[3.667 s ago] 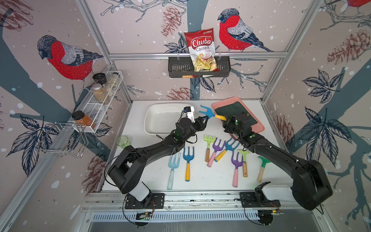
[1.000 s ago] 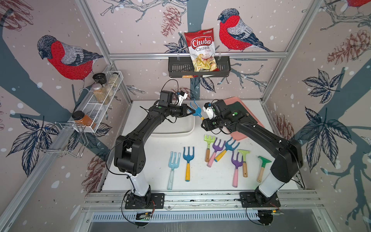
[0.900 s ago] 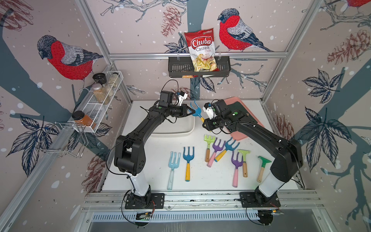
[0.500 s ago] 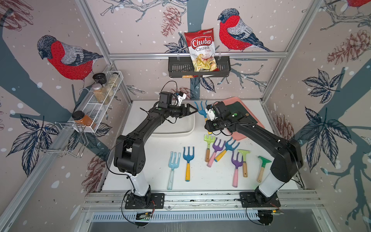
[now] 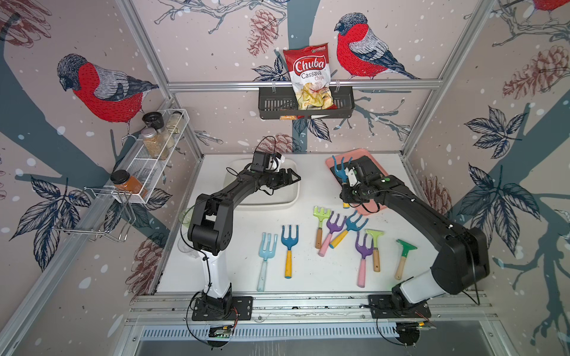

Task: Put the rake into the storage box
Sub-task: Pick up the rake at the center of the board, then move the storage box to the center of the board.

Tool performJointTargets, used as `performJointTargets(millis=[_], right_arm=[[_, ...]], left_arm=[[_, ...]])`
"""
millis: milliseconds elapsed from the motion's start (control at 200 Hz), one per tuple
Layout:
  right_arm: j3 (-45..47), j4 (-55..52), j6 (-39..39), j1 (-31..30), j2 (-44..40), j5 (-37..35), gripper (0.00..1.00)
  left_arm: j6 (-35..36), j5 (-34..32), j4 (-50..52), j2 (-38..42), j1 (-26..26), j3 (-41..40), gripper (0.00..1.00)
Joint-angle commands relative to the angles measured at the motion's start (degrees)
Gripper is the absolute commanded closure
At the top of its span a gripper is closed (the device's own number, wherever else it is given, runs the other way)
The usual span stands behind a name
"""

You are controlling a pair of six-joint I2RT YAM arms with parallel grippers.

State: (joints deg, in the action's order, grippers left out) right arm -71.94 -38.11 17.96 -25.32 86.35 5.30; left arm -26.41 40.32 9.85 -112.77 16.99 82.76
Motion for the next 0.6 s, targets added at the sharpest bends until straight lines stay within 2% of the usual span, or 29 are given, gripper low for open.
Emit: performJointTargets(millis=[0,110,255,595], right_arm=[[0.96,0.85,0.15,0.97,-1.29,1.36,0.85],[1.71,1.09,0.35,1.41,-1.94,1.46,0.85],[2.68,2.56,1.02,1.62,-2.4,2.74,0.85],[1.89,4.05,2.09,1.62,-1.37,4.56,0.85]], left_arm=[[1.43,-0.79,-2.66,-2.57,0.05,0.66,0.18],[0.5,-0.14,-4.48,-4.91,0.67,1.12,0.19],[-4.26,1.97,-10.0,-6.34,2.99,0.28,0.19],[-7.49,1.04,-11.71,-8.78,8.98,1.89,0.2]])
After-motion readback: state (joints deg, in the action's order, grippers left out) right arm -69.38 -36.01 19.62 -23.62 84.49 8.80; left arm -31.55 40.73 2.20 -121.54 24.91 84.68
